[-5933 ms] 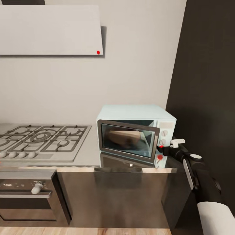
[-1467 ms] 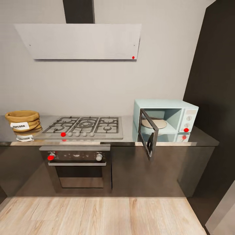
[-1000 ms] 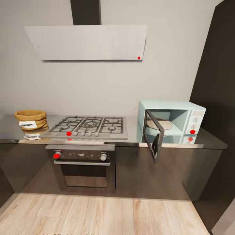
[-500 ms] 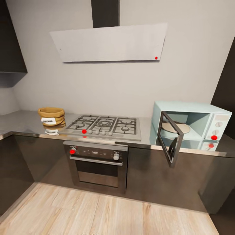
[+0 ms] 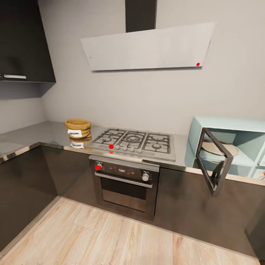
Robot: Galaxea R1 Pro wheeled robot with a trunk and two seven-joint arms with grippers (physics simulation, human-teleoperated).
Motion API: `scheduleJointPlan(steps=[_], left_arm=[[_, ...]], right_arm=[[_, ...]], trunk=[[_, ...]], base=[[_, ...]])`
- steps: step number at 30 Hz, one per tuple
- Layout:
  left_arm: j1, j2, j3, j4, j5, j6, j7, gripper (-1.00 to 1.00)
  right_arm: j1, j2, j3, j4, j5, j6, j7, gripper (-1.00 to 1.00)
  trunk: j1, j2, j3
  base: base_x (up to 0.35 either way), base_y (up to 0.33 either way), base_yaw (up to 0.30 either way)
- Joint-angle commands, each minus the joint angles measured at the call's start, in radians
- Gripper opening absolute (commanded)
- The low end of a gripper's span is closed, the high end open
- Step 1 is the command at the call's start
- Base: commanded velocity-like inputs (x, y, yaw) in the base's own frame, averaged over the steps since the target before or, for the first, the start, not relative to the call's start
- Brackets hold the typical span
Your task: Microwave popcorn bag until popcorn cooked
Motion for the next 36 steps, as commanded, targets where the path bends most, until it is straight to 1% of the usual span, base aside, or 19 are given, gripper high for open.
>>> scheduleJointPlan(steps=[1,36], left_arm=[[0.0,0.0,0.001,0.0,0.006,-0.003,0.0,1.0],[0.0,-0.003,0.001,-0.003,0.006,-0.006,0.0,1.0]], right_arm=[[-0.001,0.0,-0.008,0.003,0.009,-0.005,0.002,1.0],[-0.001,-0.001,-0.009,0.003,0.009,-0.006,0.002,1.0]], trunk=[[0.0,-0.001,-0.001],[0.0,-0.001,-0.001]], base=[[0.0,0.0,0.269],[0.0,0.0,0.269]])
